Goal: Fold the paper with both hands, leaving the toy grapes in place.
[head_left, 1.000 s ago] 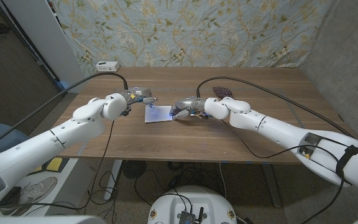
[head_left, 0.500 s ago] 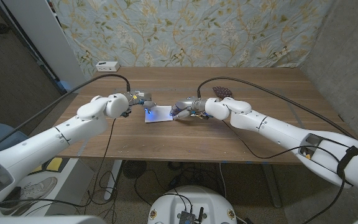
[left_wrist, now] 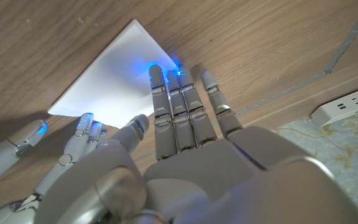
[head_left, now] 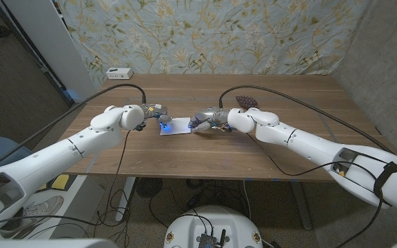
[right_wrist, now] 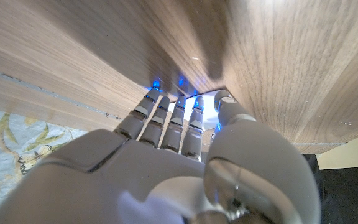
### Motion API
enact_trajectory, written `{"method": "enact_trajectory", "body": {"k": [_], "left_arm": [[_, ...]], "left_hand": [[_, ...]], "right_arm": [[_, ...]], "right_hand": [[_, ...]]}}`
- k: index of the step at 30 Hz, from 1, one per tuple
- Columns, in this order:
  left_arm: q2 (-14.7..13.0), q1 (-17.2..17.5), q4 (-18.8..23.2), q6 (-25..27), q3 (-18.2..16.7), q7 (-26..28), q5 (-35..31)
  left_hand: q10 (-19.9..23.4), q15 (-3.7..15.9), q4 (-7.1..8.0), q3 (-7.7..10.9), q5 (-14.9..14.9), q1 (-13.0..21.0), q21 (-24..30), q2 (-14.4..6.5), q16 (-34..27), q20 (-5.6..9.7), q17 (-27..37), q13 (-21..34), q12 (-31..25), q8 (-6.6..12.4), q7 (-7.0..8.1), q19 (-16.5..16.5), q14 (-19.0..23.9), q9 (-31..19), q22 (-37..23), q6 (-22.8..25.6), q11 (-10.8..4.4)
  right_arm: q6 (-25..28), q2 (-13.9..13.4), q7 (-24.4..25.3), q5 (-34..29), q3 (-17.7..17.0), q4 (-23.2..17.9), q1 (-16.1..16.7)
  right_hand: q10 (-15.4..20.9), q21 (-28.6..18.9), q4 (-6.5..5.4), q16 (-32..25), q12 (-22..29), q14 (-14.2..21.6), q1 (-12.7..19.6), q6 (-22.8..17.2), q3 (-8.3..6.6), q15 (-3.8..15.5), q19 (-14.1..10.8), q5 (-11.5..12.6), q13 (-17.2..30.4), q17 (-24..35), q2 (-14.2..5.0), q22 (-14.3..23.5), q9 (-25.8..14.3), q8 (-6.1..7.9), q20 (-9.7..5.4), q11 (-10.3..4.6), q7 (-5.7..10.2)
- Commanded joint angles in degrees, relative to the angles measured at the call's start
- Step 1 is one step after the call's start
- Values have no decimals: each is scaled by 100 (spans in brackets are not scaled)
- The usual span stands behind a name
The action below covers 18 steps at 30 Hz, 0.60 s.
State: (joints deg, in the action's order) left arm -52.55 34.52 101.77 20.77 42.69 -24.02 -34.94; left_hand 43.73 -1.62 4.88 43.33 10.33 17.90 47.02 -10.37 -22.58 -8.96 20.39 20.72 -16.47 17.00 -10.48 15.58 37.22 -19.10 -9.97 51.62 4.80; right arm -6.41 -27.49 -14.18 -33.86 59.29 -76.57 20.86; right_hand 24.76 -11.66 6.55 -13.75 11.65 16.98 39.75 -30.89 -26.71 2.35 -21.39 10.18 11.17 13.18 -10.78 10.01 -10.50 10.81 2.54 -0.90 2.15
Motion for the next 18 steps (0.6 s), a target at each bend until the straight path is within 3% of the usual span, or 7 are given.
{"method": "enact_trajectory", "body": {"k": [1, 3, 9, 15, 16, 18], "left_arm": [[185, -247, -320, 85, 274, -285, -182], [190, -254, -324, 62, 285, -274, -189], [147, -156, -238, -31, 197, -58, -116], [33, 222, 34, -194, -134, 690, 103], [13, 295, 77, -221, -187, 848, 117], [-22, 432, 143, -296, -290, 1151, 154]], "left_hand": [[492, -57, -141, -4, -14, 213, -51, -53, -436, 43, 401, 239, -352, 398, 95, 105, 422, -288, -46, 308, 59], [626, -42, -237, -30, -16, 311, -74, -57, -618, 73, 610, 385, -514, 555, 119, 95, 516, -453, -61, 340, 73], [569, -30, -292, -58, -10, 393, -108, -78, -736, 161, 808, 534, -600, 655, 139, 23, 465, -616, -76, 244, 42], [489, -1, -314, -82, -1, 439, -115, -76, -784, 184, 916, 628, -640, 708, 190, 10, 393, -716, -84, 159, -27], [492, 4, -320, -84, 2, 448, -120, -77, -790, 186, 922, 640, -651, 720, 200, -2, 394, -729, -85, 162, -37], [489, 22, -350, -87, 8, 479, -122, -76, -815, 192, 947, 671, -675, 741, 242, -11, 399, -761, -89, 141, -43]], "right_arm": [[-1, 13, -16, 14, -4, 36, -18], [13, 13, -32, 20, -4, 38, -18], [27, -10, -7, 31, -23, 9, 2], [-64, -38, 135, 241, -159, -9, 104], [-102, -43, 175, 309, -198, -4, 131], [-133, -67, 345, 352, -266, -39, 207]], "right_hand": [[0, -11, 8, -33, -10, -45, 14, 47, 11, 79, -15, -16, 20, 15, 101, 23, -12, -9, 21, 41, 5], [-1, -12, 14, -32, -10, -44, 16, 48, 14, 78, -18, -16, 20, 11, 107, 23, -12, -9, 19, 48, 4], [22, -15, 25, -34, 0, -36, 23, 1, 15, 78, -25, -12, 20, 7, 98, 23, -12, 10, 23, 58, -8], [16, -19, 43, -35, -2, -25, 57, -5, -8, 77, -36, -3, 20, 1, 55, 23, -13, 11, 11, 96, -3], [-4, -21, 42, -39, -8, -18, 67, 4, -16, 87, -39, -2, 20, 2, 33, 23, -13, 6, 5, 200, -6], [-29, -25, 33, -43, -16, -18, 92, 36, -47, 108, -50, 6, 20, 8, -27, 23, -14, -6, -31, 164, 12]]}}
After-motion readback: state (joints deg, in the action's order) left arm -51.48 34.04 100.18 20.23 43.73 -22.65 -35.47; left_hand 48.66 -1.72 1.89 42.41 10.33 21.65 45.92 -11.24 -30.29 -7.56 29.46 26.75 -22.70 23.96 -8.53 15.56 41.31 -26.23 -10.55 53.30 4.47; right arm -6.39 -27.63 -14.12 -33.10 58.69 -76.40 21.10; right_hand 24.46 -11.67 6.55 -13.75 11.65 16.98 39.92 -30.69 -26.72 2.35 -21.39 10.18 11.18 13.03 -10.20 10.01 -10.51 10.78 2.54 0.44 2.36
